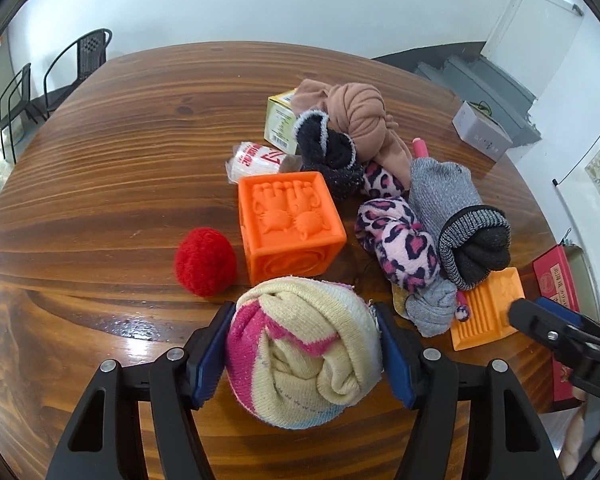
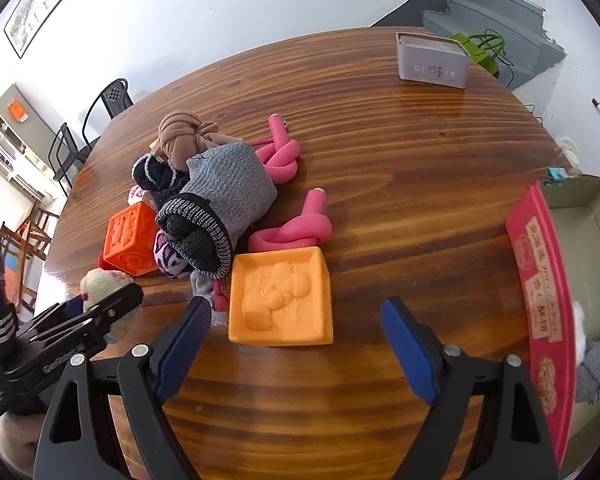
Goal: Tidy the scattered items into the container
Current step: 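Grasp the rolled cream-and-pink sock with the left tool while the right tool grasps the orange cube, then carry the rolled sock and orange cube over the pink box with both tools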
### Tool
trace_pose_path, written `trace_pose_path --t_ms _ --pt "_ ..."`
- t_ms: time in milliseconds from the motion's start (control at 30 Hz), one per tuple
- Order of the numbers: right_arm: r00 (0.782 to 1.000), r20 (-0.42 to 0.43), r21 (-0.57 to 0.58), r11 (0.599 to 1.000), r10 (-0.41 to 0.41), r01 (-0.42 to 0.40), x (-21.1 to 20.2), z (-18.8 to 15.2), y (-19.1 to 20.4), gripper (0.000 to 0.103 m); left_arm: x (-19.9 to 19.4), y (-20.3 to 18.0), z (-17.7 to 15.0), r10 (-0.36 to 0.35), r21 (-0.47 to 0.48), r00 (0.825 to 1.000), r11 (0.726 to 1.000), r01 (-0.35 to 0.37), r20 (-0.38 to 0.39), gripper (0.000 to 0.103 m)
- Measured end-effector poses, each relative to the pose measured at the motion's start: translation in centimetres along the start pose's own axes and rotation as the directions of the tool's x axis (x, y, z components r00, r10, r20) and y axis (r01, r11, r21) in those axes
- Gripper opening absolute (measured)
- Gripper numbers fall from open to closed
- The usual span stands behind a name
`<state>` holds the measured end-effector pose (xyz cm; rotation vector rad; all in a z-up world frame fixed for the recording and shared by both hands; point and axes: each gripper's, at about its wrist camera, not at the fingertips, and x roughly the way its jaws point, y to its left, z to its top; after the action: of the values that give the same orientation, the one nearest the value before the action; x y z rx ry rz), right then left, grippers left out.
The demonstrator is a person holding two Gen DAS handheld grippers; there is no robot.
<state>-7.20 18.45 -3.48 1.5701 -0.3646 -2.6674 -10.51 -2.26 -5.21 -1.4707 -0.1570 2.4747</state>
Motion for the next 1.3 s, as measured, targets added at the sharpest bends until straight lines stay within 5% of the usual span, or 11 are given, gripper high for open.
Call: trace_pose_path --t_ms 367,500,933,1300 --pt "0.994 -0.04 -0.064 0.993 -0.101 0.098 4.0 0.4 0.7 0.088 -1.6 0.5 -1.2 -0.008 -0.028 1.0 1.0 0.008 -0.001 0.068" --pt "0.996 -0.068 -0.086 0.995 -0.053 0.047 4.4 0.2 0.7 0.058 -1.9 0.3 -1.6 -0.004 -0.038 1.0 0.999 0.004 -0.006 0.068" --pt "1.0 -0.025 -0.122 0.992 -0.005 0.002 -0.5 -1.7 0.0 0.057 -4.0 -1.2 -2.8 0.01 -0.05 1.0 0.999 -0.009 0.022 0.068" --pt "0.998 0.066 -0.088 0.996 0.01 -0.004 -7.0 -2.7 -3.4 0.057 -5.6 -7.0 -3.3 -0.034 0.011 0.998 0.999 0.034 0.056 0.068"
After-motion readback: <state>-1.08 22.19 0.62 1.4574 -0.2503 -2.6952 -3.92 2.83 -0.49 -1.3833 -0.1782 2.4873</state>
